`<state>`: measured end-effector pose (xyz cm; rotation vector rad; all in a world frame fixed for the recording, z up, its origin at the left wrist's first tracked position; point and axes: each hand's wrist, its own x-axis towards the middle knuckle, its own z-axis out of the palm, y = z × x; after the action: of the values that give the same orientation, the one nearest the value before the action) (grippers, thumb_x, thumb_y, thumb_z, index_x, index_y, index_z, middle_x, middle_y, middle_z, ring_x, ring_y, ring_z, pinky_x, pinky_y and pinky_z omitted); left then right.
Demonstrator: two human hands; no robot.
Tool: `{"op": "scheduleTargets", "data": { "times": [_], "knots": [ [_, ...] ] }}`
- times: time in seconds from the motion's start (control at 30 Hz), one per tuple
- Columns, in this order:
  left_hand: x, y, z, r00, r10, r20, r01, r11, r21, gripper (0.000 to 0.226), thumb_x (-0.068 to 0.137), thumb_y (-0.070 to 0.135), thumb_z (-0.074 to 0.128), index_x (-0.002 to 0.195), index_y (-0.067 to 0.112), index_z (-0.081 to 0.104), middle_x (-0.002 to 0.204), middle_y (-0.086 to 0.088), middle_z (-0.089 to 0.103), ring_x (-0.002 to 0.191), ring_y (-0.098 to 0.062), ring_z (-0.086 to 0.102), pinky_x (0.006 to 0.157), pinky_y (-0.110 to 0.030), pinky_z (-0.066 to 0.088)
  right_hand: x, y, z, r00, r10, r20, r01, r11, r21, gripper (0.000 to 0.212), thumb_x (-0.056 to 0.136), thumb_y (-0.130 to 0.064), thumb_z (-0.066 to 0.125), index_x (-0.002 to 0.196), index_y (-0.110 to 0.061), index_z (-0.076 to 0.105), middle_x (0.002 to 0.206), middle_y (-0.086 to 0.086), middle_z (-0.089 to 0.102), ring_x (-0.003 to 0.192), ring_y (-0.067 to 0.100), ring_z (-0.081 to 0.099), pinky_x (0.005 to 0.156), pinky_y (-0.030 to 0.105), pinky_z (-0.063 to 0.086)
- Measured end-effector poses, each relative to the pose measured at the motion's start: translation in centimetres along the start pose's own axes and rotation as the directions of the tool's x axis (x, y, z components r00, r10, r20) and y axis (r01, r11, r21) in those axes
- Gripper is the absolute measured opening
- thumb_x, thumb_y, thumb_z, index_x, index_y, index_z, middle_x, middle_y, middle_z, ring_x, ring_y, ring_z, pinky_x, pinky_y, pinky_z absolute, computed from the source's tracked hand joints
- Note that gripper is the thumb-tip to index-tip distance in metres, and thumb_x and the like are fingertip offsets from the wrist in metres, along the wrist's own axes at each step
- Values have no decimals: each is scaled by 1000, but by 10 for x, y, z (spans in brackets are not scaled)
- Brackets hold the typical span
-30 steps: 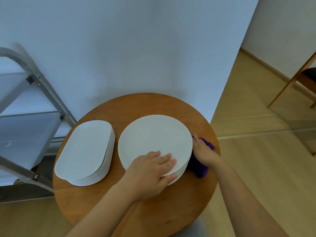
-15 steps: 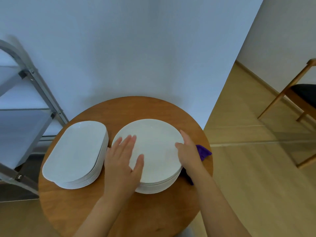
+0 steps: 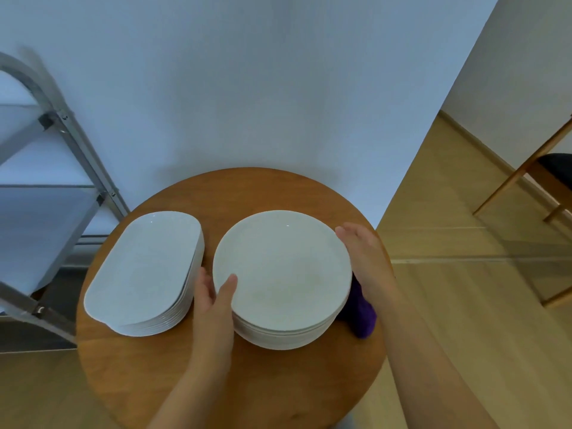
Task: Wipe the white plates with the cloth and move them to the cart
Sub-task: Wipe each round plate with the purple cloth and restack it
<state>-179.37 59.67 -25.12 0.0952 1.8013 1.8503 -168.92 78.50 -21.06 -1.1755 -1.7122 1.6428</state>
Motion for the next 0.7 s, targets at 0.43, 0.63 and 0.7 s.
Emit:
{"op": "scheduleTargets", "data": {
  "times": [0.43, 0.63, 0.7],
  "knots": [
    [22, -7, 5, 996, -89, 3, 88, 984, -156, 41, 89, 32, 55, 127, 41, 44, 121, 13, 56, 110, -14, 53, 82, -33, 50, 22, 10, 10, 924, 283, 258, -343, 911, 229, 27, 91, -32, 53, 107, -15, 67, 93, 6, 75, 83, 23, 71, 72, 36, 51],
    [63, 24, -5, 986, -169, -8, 165, 969, -182, 38, 83, 35, 63, 119, 27, 55, 121, -6, 60, 108, -31, 57, 95, -53, 45, 3, 28, 20, 935, 260, 240, -333, 877, 348, 27, 87, -35, 57, 110, -22, 65, 100, 2, 74, 100, 25, 66, 87, 42, 51],
    [63, 24, -6, 990, -142, -14, 138, 977, -162, 52, 77, 47, 64, 124, 28, 54, 122, -4, 61, 109, -30, 58, 96, -54, 45, 4, 28, 22, 938, 253, 238, -328, 870, 367, 30, 91, -39, 52, 114, -22, 64, 105, 3, 73, 102, 26, 66, 91, 44, 49]
  ]
}}
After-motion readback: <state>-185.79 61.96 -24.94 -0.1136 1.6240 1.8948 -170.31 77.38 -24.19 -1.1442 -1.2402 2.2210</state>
